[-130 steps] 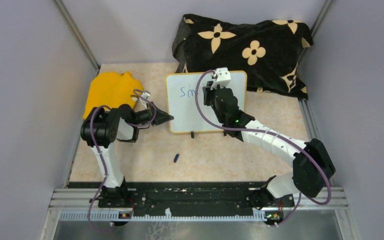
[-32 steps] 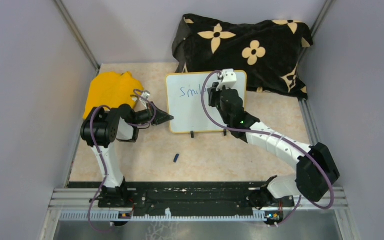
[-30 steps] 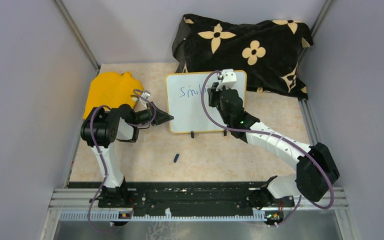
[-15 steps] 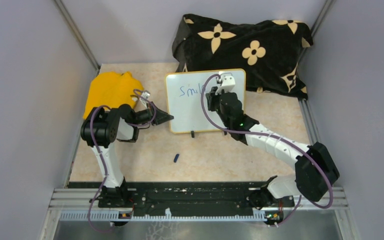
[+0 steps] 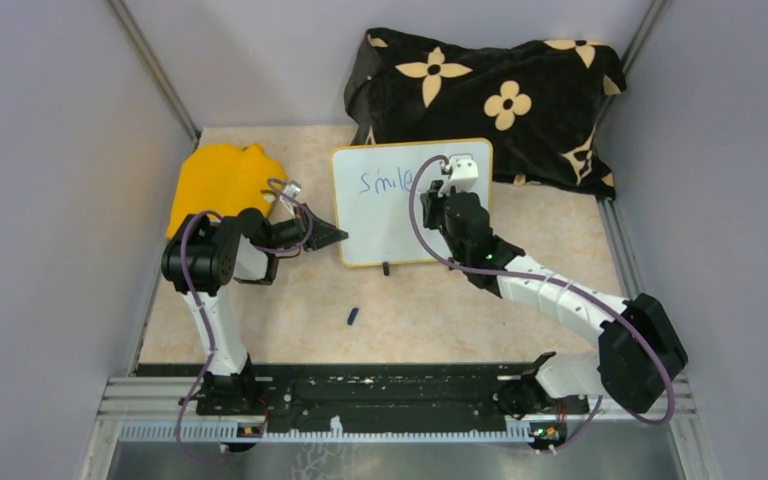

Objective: Write a sentence on the whiteboard

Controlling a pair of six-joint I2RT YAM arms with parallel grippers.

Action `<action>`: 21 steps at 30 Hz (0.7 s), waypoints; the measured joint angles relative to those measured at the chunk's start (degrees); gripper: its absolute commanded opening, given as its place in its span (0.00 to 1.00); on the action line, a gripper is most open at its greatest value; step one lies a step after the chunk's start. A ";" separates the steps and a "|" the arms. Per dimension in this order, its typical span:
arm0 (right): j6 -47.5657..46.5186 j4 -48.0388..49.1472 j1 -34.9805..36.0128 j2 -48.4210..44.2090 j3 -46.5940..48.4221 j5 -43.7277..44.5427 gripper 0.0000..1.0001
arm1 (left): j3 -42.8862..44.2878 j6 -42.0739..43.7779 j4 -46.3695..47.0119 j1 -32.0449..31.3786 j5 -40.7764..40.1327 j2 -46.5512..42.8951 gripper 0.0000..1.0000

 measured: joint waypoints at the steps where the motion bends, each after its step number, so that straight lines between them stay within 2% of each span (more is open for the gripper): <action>1: -0.02 -0.20 -0.02 -0.13 0.00 0.44 0.00 | 0.00 0.00 0.00 -0.02 0.00 0.00 0.00; 9: -0.09 -0.90 -0.04 -0.85 0.00 2.97 0.00 | 0.00 0.20 0.00 -0.11 0.02 0.00 0.00; 16: -0.44 -0.33 -0.20 -4.33 -1.11 0.04 0.00 | 0.00 0.46 -0.02 -0.15 0.26 0.00 0.00; 21: -1.66 1.20 2.64 -4.68 -0.90 -1.03 0.00 | 0.00 0.57 -0.02 -0.15 0.28 0.00 0.00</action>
